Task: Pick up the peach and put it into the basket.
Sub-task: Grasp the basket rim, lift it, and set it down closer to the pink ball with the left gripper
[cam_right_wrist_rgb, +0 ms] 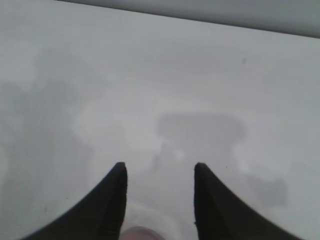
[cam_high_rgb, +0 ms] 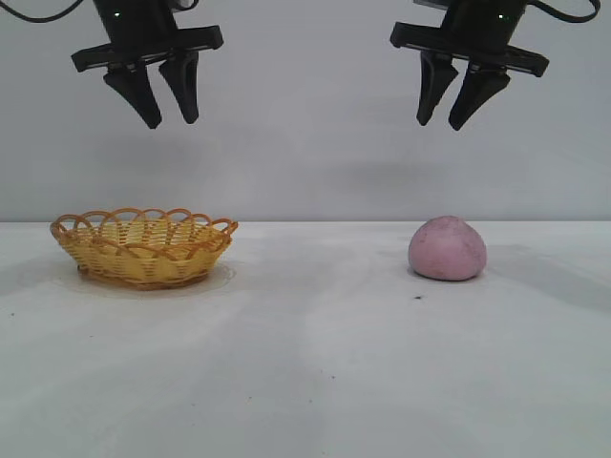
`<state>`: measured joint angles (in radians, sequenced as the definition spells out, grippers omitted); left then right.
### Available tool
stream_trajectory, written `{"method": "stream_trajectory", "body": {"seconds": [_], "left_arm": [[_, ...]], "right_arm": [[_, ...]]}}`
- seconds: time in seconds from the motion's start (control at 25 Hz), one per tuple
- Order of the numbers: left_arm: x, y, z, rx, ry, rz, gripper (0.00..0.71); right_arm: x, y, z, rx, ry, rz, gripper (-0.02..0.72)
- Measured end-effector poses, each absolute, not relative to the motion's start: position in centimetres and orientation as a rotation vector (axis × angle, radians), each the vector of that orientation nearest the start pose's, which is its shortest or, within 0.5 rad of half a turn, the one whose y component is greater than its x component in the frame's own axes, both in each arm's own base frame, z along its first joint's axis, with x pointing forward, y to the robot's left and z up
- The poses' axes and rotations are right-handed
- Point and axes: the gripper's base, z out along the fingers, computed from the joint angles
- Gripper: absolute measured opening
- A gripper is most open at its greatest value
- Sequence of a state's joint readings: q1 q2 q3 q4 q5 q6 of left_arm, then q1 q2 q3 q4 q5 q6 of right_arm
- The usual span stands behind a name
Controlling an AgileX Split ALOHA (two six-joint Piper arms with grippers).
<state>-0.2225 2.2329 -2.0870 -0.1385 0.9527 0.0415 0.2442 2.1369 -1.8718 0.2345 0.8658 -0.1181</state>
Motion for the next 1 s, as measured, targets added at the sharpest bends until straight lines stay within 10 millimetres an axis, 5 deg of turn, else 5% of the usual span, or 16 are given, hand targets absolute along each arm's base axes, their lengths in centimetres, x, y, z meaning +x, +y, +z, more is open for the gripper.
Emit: {"method": "stream_trajectory", "body": {"seconds": [0.56,1.0], "left_arm": [[48.3,-11.7,24.9,0.379,2.641,-0.175,0.354],[47.0,-7.2,20.5,0.478,2.878,-0.04,0.354]], "right_arm": [[46.2,13.2,24.1,-0.339,2.592,0.331,0.255],[46.2,13.2,24.0,-0.341,2.597,0.329,0.255]]}}
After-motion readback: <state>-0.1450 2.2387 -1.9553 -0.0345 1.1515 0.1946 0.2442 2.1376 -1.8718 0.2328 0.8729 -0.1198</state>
